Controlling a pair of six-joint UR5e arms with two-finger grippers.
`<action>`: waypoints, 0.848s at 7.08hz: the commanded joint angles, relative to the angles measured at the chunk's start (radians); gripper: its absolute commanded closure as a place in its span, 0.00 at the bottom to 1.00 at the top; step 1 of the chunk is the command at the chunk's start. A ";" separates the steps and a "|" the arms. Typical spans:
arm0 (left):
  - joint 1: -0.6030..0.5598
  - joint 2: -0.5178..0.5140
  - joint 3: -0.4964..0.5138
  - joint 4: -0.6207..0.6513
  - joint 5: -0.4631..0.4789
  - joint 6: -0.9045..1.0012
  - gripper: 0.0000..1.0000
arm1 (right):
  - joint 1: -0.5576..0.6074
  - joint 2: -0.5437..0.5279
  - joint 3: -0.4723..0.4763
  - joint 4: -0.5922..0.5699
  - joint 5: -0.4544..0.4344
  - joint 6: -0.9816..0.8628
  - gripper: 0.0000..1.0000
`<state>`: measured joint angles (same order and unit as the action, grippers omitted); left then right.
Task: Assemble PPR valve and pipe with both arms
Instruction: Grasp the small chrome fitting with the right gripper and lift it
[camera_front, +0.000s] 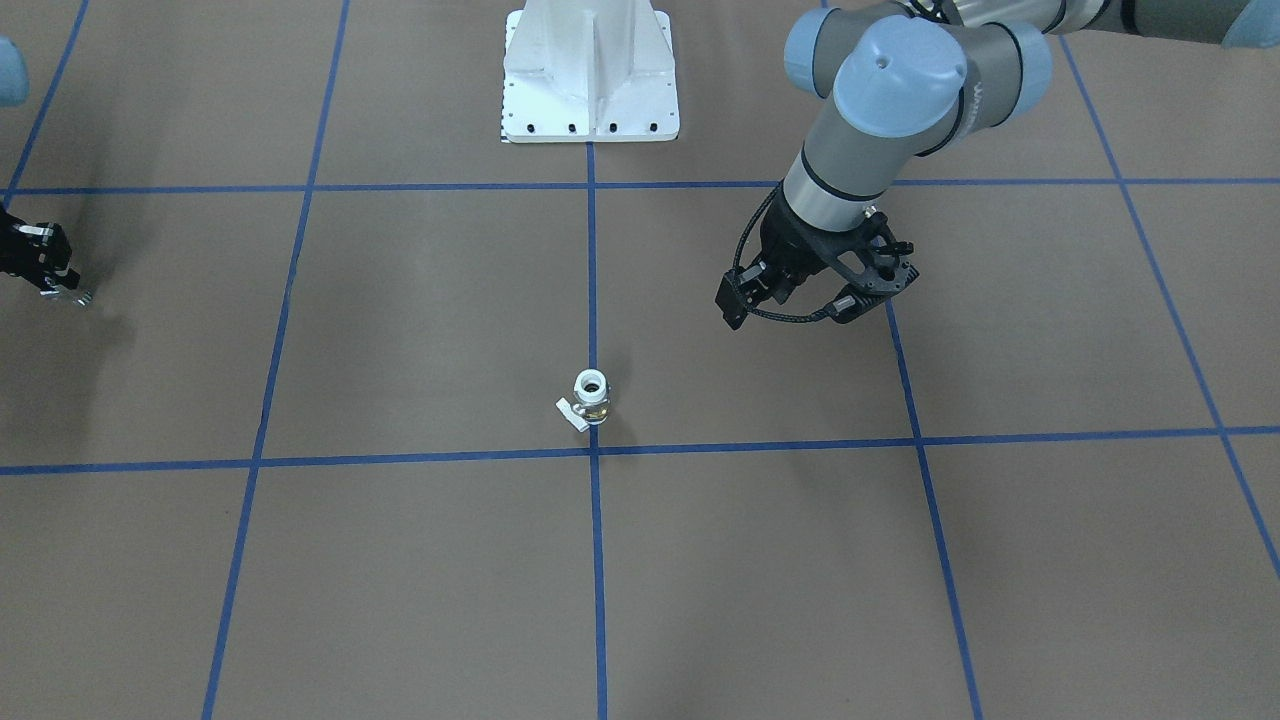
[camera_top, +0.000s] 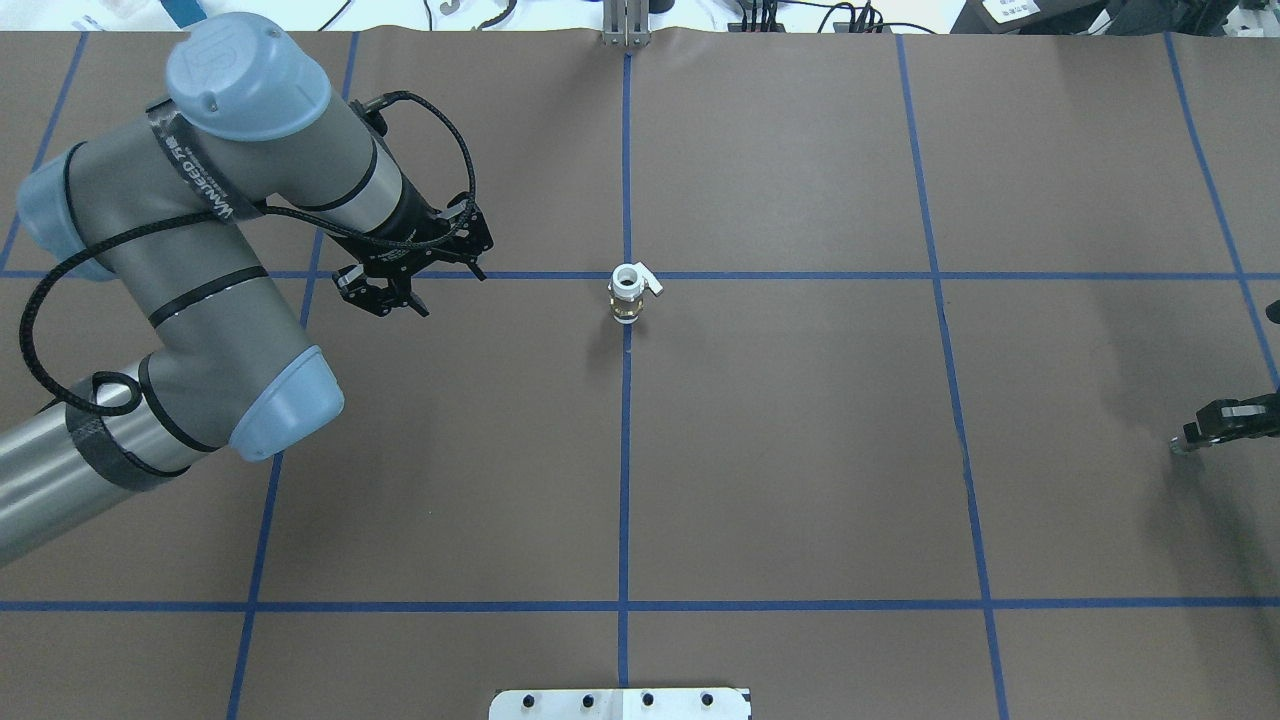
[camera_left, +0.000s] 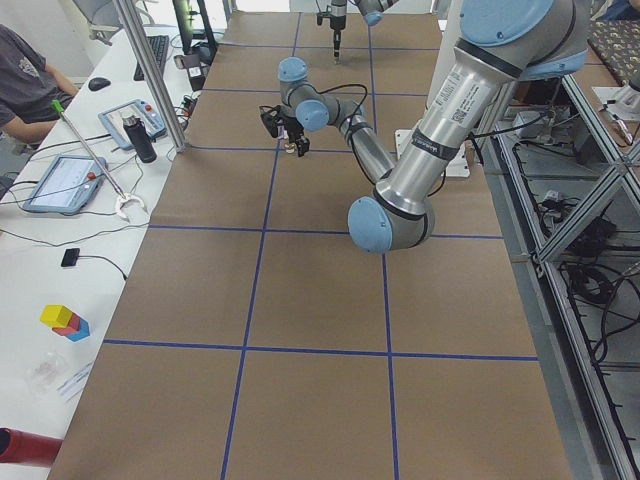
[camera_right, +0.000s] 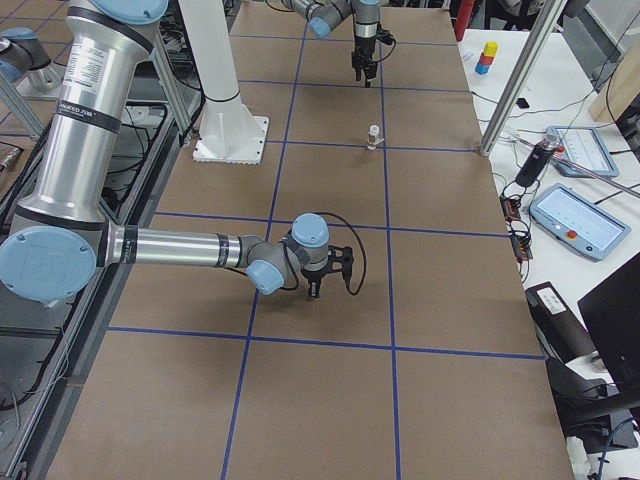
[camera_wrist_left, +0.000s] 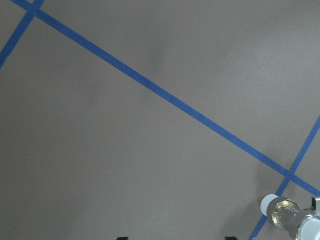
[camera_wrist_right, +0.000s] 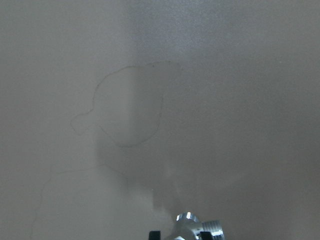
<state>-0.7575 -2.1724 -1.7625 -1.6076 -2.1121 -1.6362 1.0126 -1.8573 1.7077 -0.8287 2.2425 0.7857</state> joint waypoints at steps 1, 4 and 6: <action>0.000 0.000 -0.008 0.000 0.000 -0.001 0.29 | 0.003 -0.002 0.054 -0.018 0.002 0.026 1.00; -0.028 0.032 -0.031 -0.006 -0.026 0.013 0.31 | 0.012 0.105 0.091 -0.061 0.009 0.186 1.00; -0.081 0.182 -0.125 0.000 -0.096 0.283 0.33 | 0.012 0.321 0.111 -0.276 0.003 0.257 1.00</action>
<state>-0.8060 -2.0847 -1.8321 -1.6103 -2.1666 -1.5161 1.0240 -1.6660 1.8052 -0.9735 2.2478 0.9977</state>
